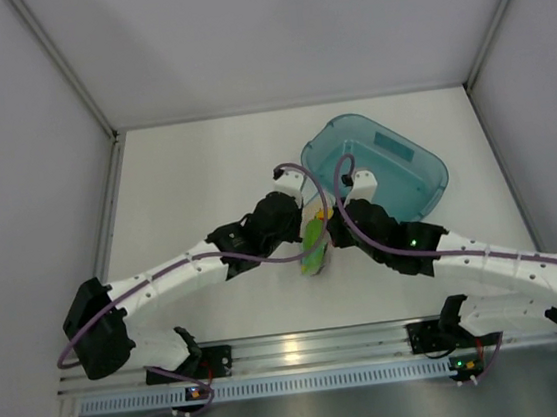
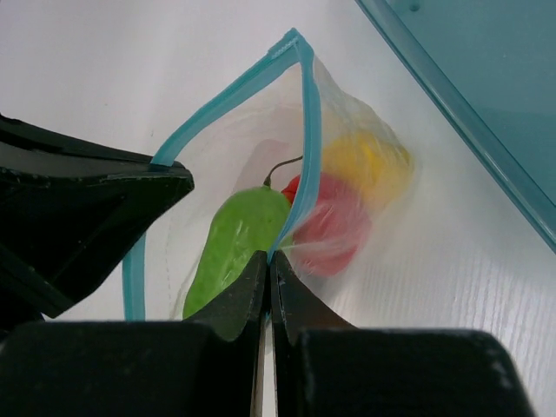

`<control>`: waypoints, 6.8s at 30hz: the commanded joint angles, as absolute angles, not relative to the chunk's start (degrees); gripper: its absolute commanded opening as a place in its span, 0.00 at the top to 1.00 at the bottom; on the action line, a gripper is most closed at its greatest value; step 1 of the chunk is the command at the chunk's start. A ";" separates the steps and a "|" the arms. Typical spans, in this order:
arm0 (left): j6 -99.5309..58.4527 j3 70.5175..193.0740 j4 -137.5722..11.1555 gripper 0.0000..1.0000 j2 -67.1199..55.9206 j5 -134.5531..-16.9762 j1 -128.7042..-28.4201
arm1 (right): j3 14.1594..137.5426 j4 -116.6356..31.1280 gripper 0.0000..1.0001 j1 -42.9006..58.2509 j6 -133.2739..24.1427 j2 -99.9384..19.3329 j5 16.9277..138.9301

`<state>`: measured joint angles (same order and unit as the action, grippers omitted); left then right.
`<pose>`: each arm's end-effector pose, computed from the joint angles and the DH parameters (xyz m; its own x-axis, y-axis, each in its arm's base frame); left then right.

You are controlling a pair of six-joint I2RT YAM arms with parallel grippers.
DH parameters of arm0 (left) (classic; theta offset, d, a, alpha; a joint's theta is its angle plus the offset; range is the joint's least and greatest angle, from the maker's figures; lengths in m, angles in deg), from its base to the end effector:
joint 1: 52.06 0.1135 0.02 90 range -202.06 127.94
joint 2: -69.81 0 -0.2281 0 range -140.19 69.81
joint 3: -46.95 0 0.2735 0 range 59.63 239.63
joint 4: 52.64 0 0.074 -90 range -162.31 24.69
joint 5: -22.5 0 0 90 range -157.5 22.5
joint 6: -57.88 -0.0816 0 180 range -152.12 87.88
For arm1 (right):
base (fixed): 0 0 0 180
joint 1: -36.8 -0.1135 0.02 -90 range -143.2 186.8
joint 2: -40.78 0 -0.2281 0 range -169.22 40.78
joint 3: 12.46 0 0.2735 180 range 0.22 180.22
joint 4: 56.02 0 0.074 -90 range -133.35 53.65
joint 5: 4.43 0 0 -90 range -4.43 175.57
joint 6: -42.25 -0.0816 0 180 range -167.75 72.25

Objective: Open the zip-top bag and remove the fake food

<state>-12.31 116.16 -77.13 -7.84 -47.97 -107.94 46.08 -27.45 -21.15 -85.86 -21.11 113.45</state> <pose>0.2292 -0.2897 0.2141 -0.4980 0.1655 -0.8513 0.4826 0.8684 -0.1135 0.1966 0.2422 0.2214 -0.5532 0.1445 -0.8204 -0.2506 0.9104 0.3293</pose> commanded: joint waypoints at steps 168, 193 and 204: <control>39.94 116.05 -75.16 1.00 -8.85 -24.70 -113.67 | 48.64 -31.48 0.68 4.25 -79.57 -13.27 72.79; 41.62 113.68 -73.58 1.00 -9.03 -30.32 -113.67 | 40.74 -52.74 0.83 -11.63 -74.56 -33.57 93.04; 40.21 108.68 -66.81 1.00 -7.45 -35.77 -112.01 | 36.70 -61.89 0.85 -11.98 -70.25 -36.92 88.13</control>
